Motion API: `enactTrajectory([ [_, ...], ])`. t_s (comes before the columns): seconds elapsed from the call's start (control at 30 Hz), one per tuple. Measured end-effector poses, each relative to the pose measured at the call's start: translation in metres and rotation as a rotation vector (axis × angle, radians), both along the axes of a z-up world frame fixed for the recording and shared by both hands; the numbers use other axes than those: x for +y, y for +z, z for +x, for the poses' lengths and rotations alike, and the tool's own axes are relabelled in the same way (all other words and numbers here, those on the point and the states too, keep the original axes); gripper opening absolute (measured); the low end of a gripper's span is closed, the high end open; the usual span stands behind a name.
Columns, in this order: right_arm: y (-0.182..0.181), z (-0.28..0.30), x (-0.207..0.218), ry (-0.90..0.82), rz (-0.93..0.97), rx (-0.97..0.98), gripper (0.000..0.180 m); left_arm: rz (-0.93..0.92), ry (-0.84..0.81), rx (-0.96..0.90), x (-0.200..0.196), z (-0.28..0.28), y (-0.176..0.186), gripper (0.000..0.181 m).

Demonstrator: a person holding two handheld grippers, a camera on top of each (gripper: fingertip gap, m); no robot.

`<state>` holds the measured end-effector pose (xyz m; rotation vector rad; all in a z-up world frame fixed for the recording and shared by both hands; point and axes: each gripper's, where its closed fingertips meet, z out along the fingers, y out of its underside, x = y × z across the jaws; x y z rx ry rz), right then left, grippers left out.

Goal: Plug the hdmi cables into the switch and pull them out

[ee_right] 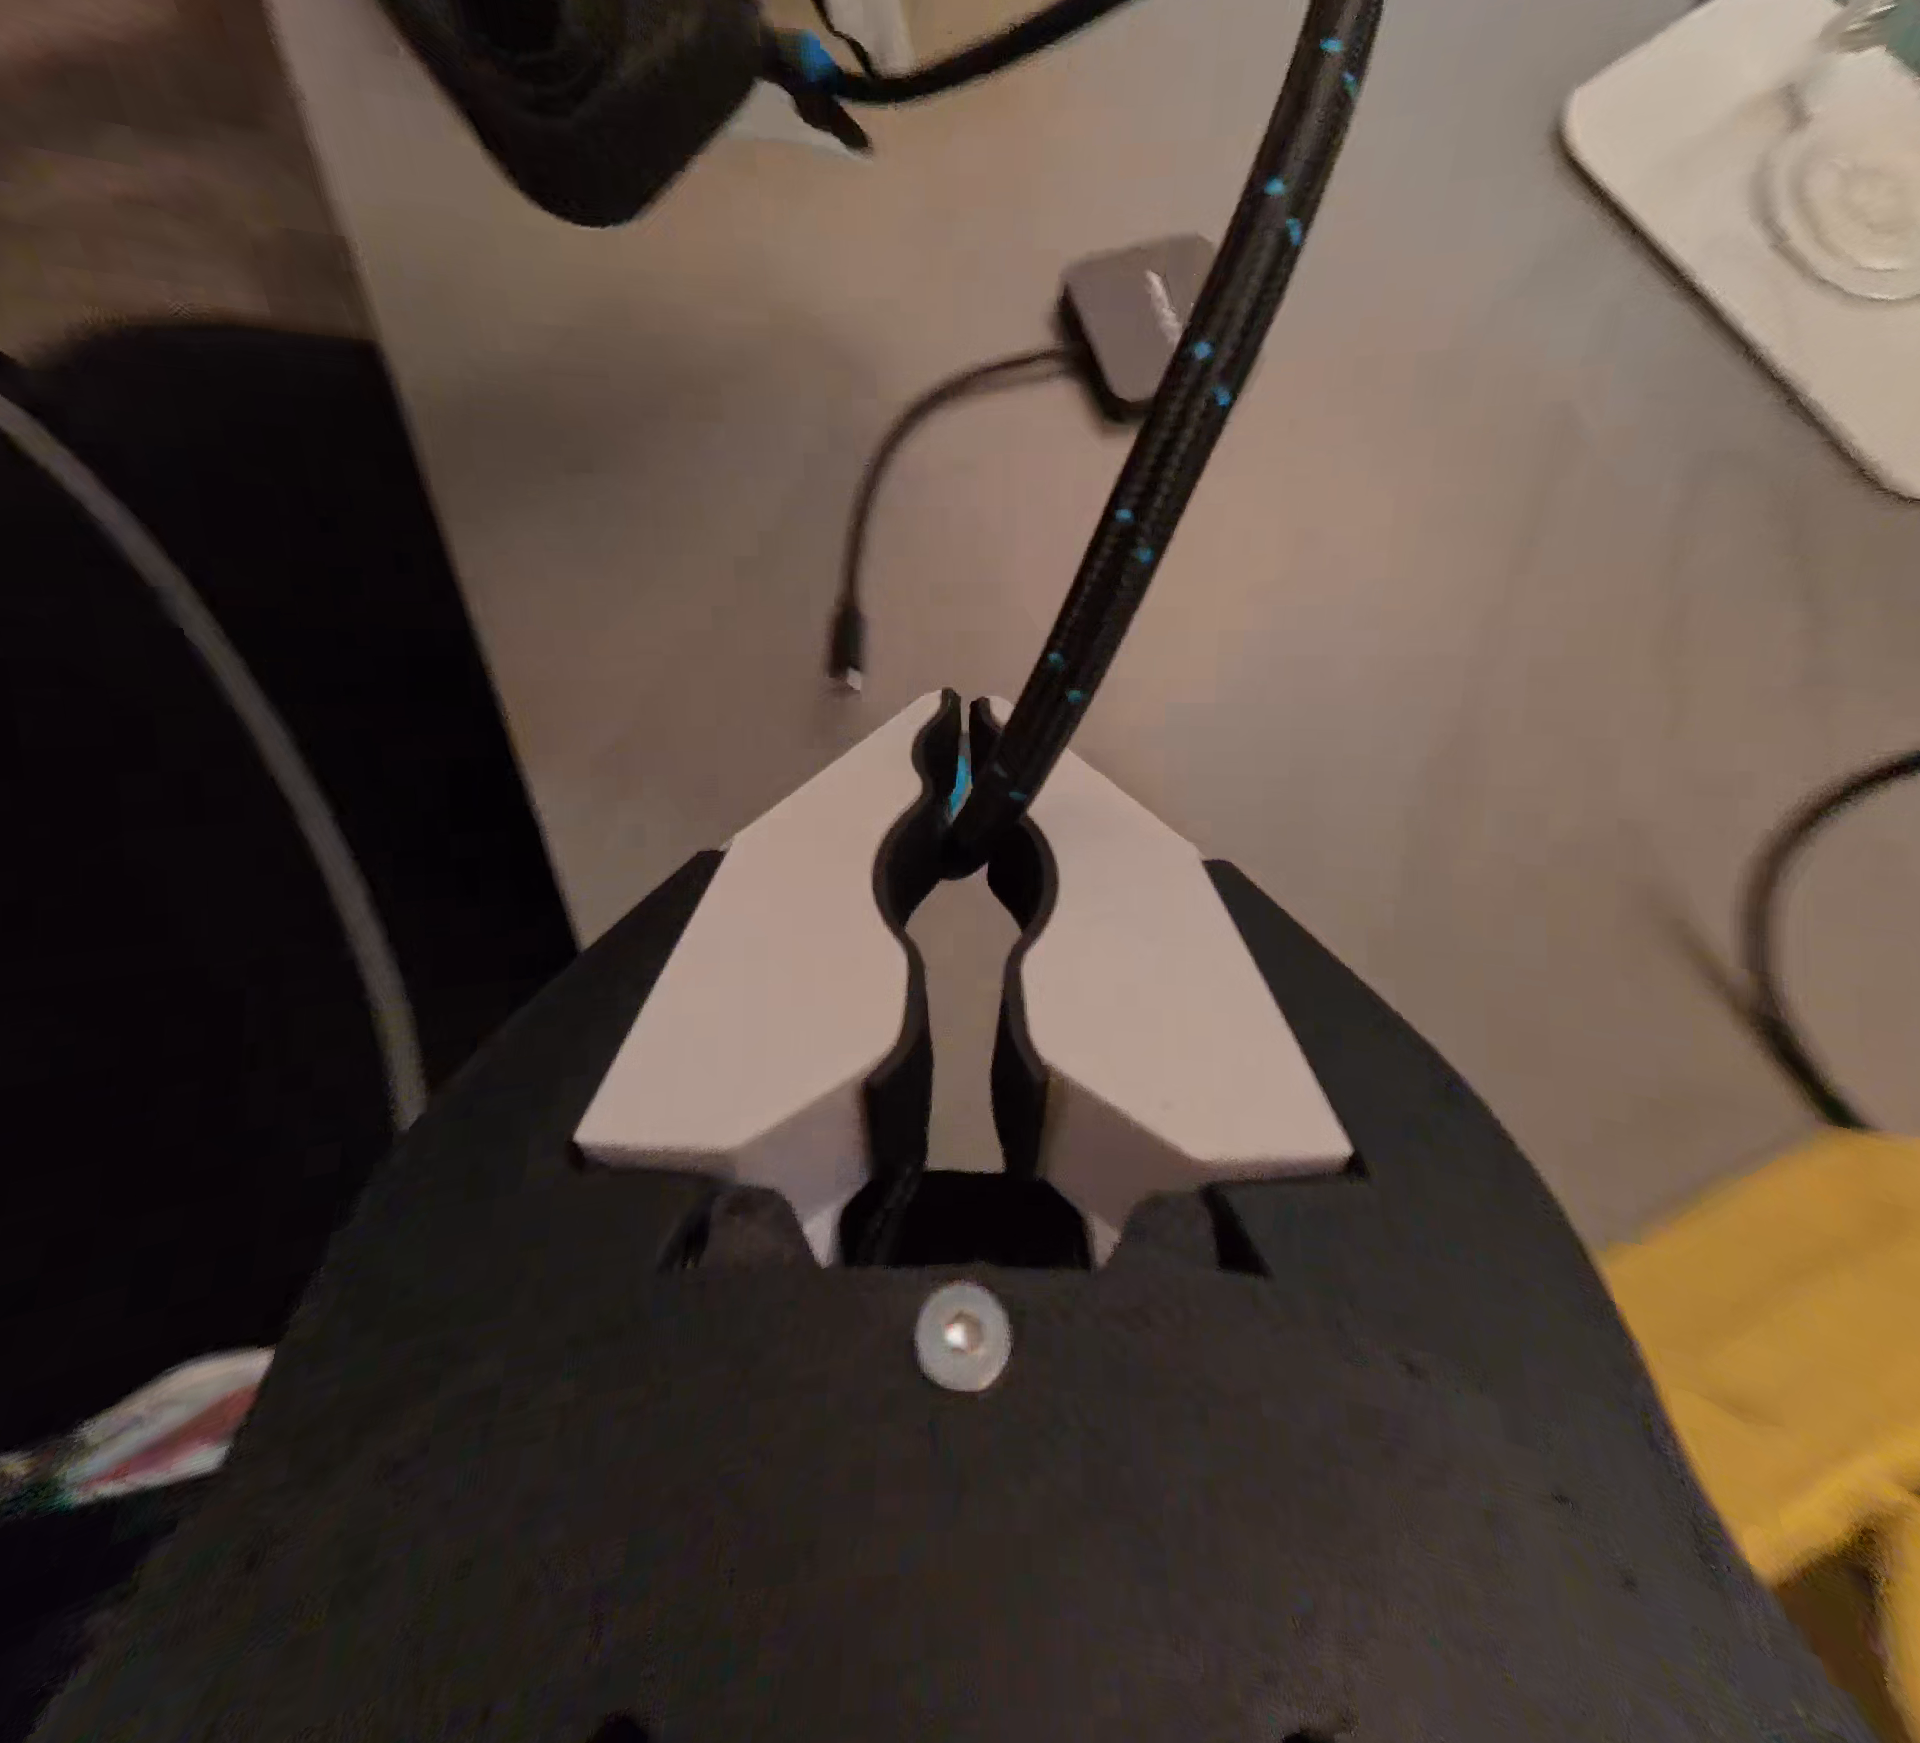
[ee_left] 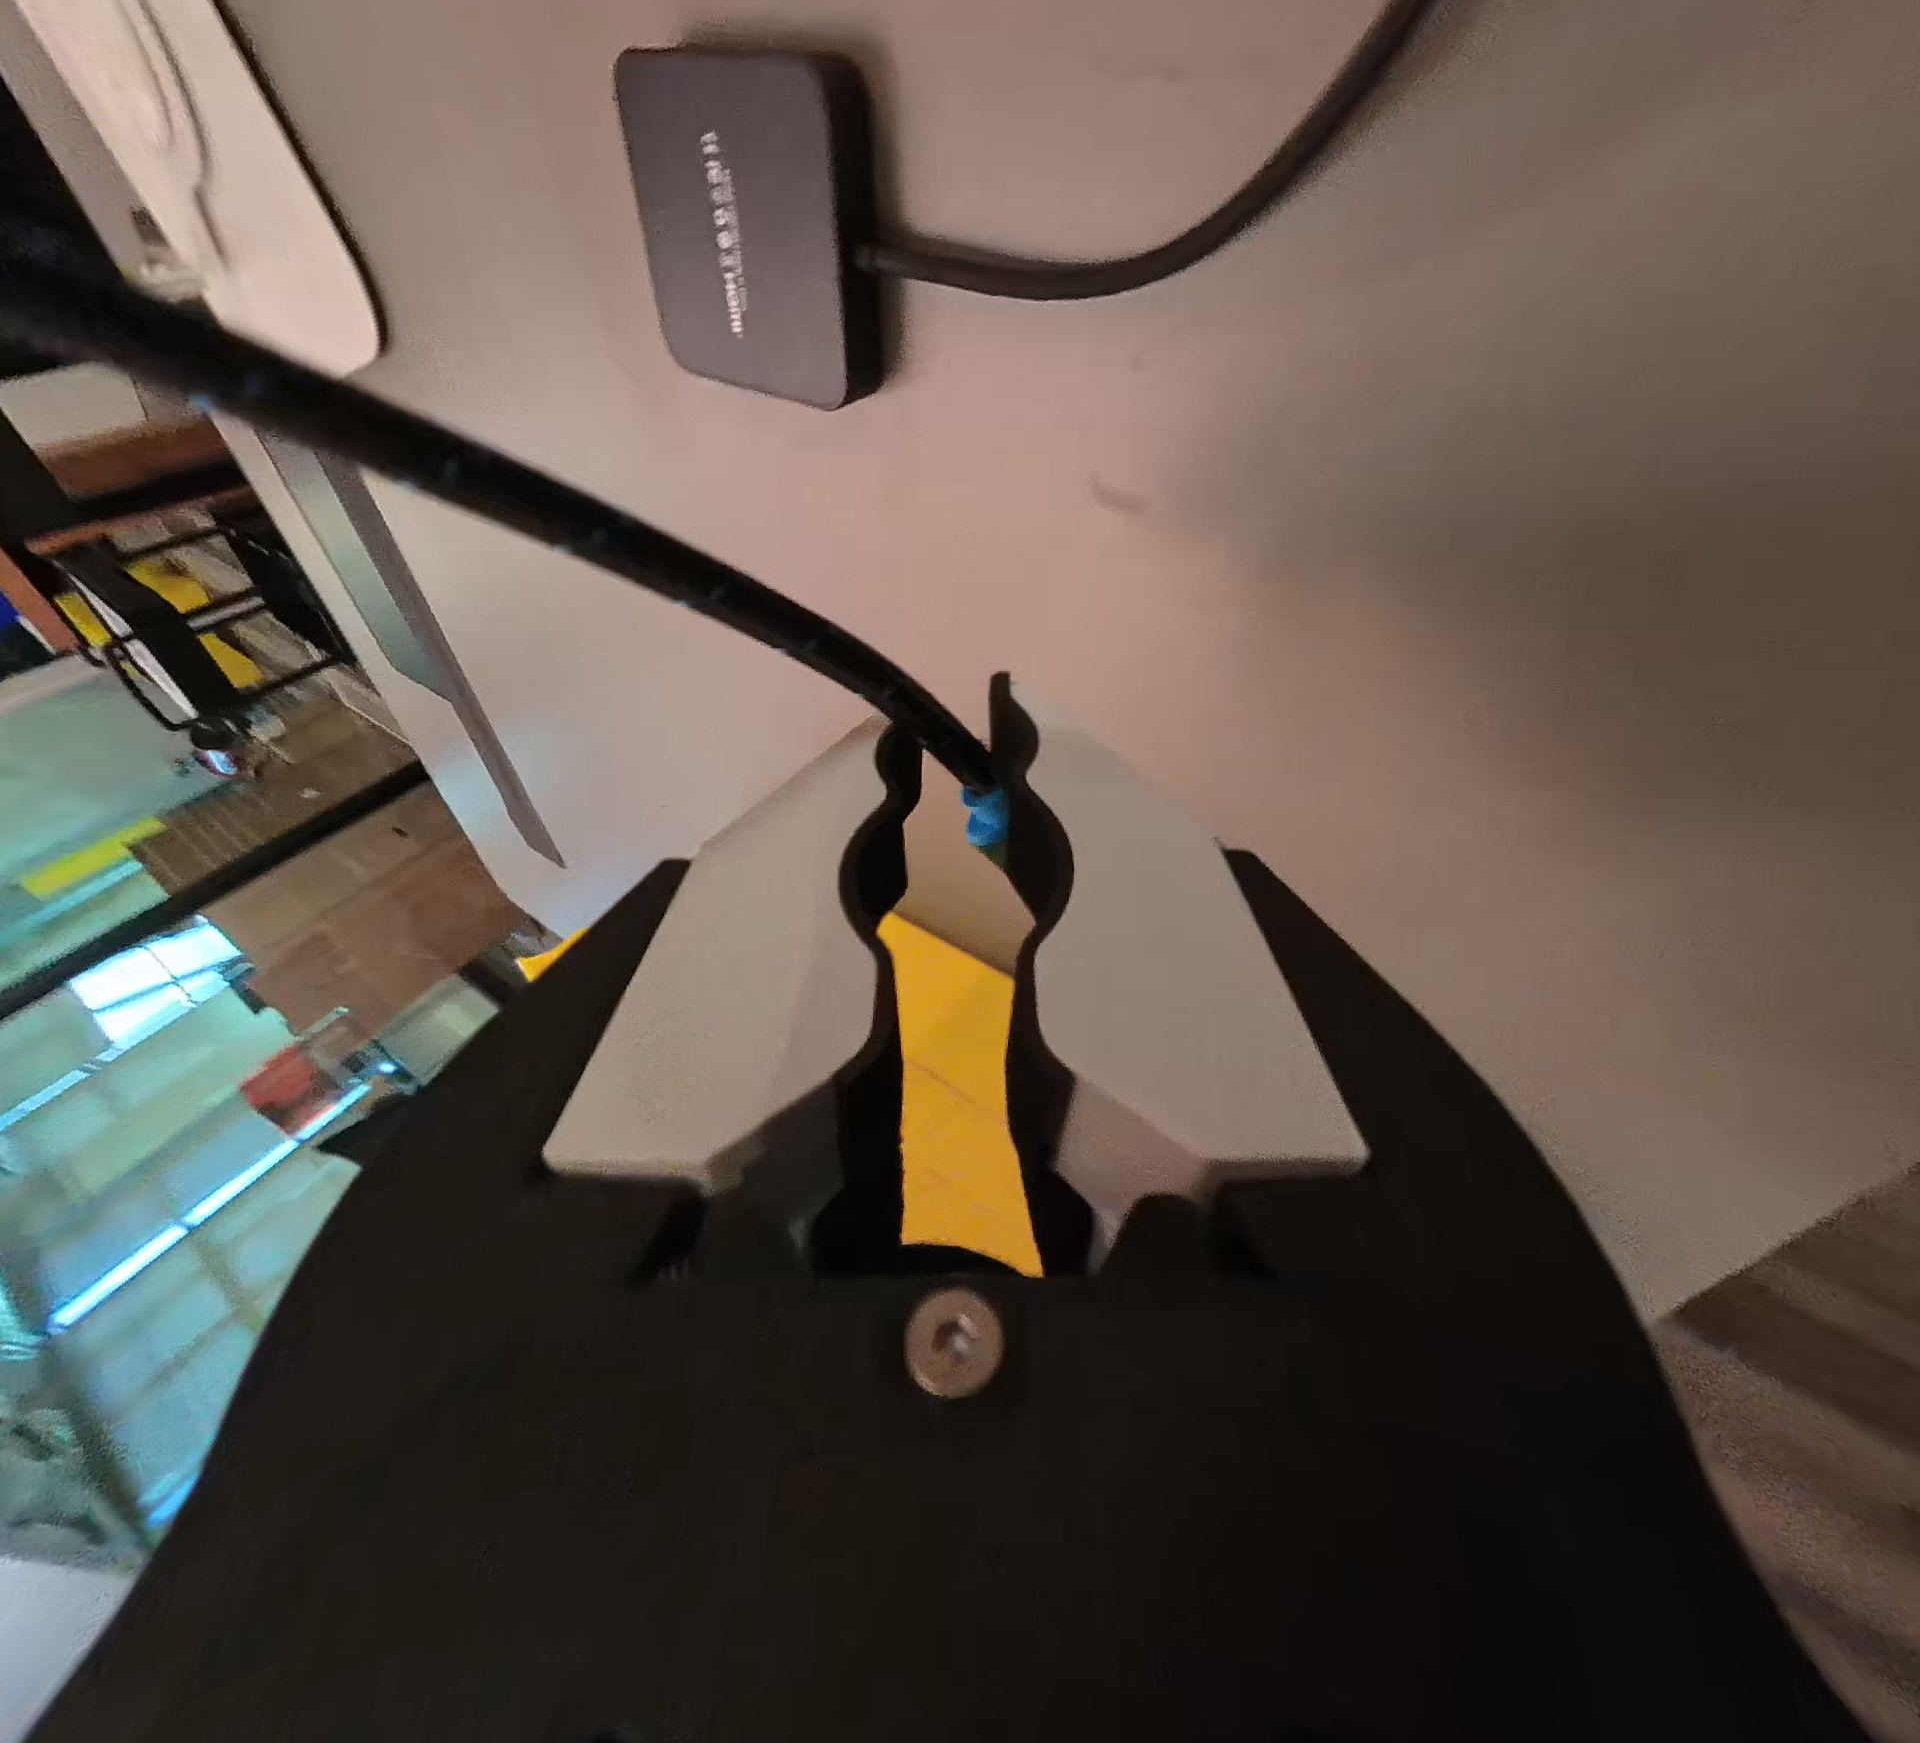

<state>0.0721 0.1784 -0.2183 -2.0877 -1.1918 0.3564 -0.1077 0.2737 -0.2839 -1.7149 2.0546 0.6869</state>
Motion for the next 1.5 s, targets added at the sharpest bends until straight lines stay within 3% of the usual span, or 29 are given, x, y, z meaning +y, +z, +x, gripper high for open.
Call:
enactTrajectory([
  [0.23, 0.026, 0.046, 0.043, 0.001, 0.235, -0.519, 0.0, -0.014, -0.236, 0.167, -0.027, 0.001, -0.004, 0.012],
  [0.47, 0.052, 0.058, 0.068, 0.203, 0.393, -0.94, 0.0, -0.037, -0.497, 0.317, -0.069, 0.011, -0.009, 0.012],
  [0.7, 0.078, 0.032, 0.09, 0.473, 0.594, -1.202, 0.0, -0.053, -0.767, 0.368, -0.117, 0.038, -0.004, 0.01],
  [0.9, 0.062, 0.029, 0.104, 0.624, 0.567, -1.449, 0.0, -0.116, -0.813, 0.474, -0.125, 0.034, -0.007, 0.009],
  [1.07, 0.026, 0.046, 0.112, 0.719, 0.437, -1.596, 0.0, -0.14, -0.825, 0.485, -0.122, 0.032, 0.005, 0.008],
  [1.37, -0.037, 0.038, 0.093, 0.908, 0.377, -1.639, 0.0, -0.15, -0.81, 0.439, -0.108, 0.031, 0.023, 0.002],
  [1.5, -0.052, 0.053, 0.093, 0.889, 0.257, -1.692, 0.0, -0.127, -0.772, 0.468, -0.092, 0.023, 0.031, 0.001],
])
